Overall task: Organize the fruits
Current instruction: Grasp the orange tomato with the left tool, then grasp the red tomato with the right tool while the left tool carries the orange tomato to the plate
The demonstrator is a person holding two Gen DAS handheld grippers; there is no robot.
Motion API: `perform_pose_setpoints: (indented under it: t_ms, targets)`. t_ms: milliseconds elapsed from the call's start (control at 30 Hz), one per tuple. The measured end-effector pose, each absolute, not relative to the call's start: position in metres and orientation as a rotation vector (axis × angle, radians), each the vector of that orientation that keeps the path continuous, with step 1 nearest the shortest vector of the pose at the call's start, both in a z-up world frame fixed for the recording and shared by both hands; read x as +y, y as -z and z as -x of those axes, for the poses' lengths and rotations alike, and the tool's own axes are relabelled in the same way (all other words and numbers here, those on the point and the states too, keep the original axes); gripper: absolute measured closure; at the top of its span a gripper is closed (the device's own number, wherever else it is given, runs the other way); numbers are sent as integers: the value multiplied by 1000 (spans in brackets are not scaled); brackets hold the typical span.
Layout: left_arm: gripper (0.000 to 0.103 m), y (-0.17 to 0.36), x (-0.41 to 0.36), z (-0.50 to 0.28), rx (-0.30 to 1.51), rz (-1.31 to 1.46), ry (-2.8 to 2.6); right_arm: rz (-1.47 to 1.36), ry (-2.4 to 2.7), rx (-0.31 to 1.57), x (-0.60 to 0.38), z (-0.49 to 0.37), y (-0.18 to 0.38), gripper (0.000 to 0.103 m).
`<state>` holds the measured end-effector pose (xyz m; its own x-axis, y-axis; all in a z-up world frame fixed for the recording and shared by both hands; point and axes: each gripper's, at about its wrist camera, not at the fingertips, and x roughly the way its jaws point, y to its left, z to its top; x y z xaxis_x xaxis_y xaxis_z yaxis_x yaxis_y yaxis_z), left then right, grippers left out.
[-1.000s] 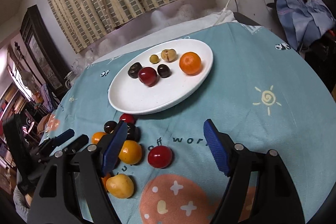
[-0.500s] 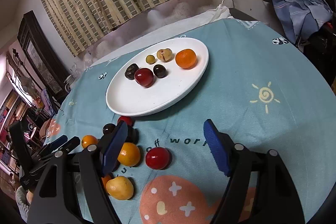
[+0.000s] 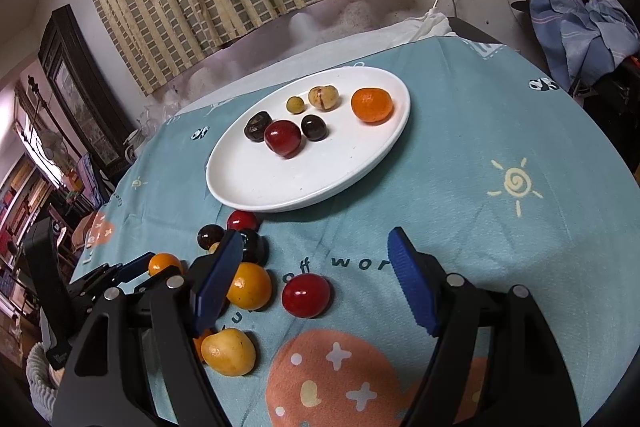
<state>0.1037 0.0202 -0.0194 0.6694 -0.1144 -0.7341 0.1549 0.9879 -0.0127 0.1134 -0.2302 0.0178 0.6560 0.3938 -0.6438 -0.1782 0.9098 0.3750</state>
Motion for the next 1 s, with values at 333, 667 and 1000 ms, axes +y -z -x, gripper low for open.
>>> perform_pose_setpoints:
  t_ms: [333, 667, 1000]
  targets:
    - [65, 28, 29, -113, 877, 30, 184, -253, -357, 851, -221, -117, -4, 28]
    - [65, 25, 31, -111, 861, 26, 149, -232, -419, 923, -212, -117, 7, 54]
    - [65, 27, 29, -113, 874, 21, 157, -69, -420, 913, -191, -110, 18, 72]
